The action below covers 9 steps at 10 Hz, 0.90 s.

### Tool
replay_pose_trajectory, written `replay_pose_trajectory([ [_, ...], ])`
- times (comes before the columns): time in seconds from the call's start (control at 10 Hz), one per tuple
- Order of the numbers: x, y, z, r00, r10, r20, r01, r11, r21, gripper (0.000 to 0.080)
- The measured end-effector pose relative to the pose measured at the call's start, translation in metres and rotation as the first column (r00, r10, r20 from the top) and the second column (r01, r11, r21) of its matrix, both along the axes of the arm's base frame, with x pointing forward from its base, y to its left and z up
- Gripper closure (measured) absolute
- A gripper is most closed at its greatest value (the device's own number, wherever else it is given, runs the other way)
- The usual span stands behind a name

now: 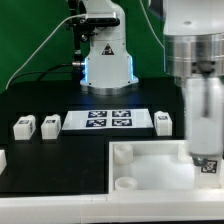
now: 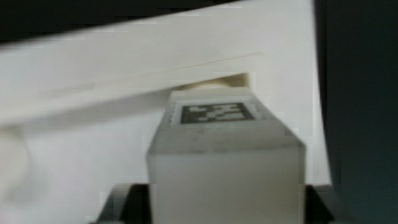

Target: Assemble one leg

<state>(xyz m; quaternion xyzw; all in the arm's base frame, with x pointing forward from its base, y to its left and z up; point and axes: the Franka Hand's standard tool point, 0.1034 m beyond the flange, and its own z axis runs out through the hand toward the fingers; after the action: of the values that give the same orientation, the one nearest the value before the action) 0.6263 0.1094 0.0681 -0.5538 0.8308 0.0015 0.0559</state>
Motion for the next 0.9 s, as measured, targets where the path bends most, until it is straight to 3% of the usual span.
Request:
replay_pose_trajectory([
  [0.5,-0.0007,-0.0011,0.0003,1.0,0.02,-0.012,-0.02,1.0,-0.014,0.0502],
  [0.6,-0.0011,-0.001,-0.0002,1.0,0.02,-0.013,-0.02,1.0,-0.014,0.0422],
  [0.7,-0.0012,-0.001,-0.0006,1.0,0.021,-0.014,-0.021,1.0,-0.014,0.0285],
  [0.8,-0.0014,-0.001,-0.0009,1.0,0.023,-0.014,-0.023,1.0,-0.015,0.0285],
  [0.9,-0.0012,0.0011,0.0004,1.0,0.025,-0.008,-0.025,1.0,-0.014,0.0179],
])
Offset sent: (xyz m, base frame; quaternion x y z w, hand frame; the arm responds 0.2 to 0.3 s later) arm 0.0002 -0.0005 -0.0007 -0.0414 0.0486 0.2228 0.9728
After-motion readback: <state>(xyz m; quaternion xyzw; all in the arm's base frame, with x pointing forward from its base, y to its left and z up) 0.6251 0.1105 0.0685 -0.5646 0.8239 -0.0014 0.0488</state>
